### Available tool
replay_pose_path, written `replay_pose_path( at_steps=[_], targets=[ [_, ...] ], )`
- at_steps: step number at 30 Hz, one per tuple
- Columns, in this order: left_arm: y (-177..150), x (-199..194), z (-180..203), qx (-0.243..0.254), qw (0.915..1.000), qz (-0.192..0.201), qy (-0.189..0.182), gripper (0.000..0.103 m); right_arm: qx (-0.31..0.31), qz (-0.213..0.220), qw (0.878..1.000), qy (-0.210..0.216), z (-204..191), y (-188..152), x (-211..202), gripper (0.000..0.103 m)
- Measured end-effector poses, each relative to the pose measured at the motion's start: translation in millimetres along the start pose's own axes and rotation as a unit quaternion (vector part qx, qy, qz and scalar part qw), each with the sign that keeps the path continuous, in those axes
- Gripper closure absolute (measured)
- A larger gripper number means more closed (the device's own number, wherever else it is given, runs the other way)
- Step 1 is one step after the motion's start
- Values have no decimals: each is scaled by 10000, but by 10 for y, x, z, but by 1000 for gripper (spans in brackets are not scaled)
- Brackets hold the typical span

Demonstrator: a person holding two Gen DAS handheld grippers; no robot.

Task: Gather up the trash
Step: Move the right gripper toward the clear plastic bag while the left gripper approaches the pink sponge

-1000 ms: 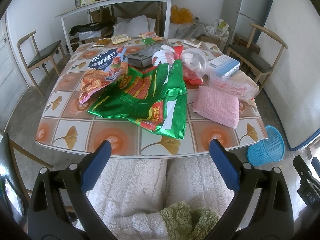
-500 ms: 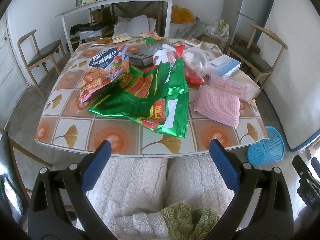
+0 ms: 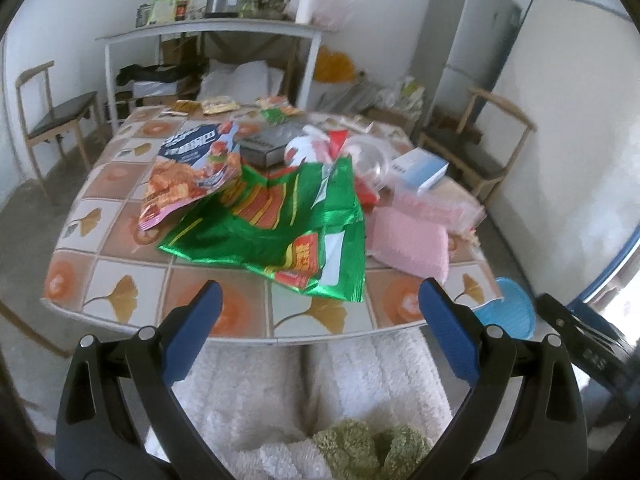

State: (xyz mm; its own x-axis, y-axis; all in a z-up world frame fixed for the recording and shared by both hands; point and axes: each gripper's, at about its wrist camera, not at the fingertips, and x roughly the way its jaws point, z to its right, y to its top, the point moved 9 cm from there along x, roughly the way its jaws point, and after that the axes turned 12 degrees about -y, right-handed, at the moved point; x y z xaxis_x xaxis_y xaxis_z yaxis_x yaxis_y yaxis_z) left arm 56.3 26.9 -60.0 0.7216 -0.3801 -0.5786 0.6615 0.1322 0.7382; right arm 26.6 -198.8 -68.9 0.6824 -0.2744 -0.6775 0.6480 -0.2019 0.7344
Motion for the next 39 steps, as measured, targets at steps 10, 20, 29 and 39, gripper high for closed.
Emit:
replay_pose_path(
  at_steps=[10, 20, 29, 39],
  targets=[
    [79, 28, -29, 72, 9942, 366, -1012, 9, 388, -599, 9914, 1100, -409, 79, 336, 6],
    [396, 3, 42, 592, 9863, 603, -1417, 9, 1025, -1087, 9746, 1667, -527, 222, 635, 13],
    [751, 117, -140, 446, 9868, 537, -1459, 9, 1467, -1771, 9529, 1977, -562, 147, 962, 16],
    [872, 430, -64, 377, 9851, 193, -1668, 9, 1407, -2189, 9397, 2221, -741, 63, 1297, 17]
  ],
)
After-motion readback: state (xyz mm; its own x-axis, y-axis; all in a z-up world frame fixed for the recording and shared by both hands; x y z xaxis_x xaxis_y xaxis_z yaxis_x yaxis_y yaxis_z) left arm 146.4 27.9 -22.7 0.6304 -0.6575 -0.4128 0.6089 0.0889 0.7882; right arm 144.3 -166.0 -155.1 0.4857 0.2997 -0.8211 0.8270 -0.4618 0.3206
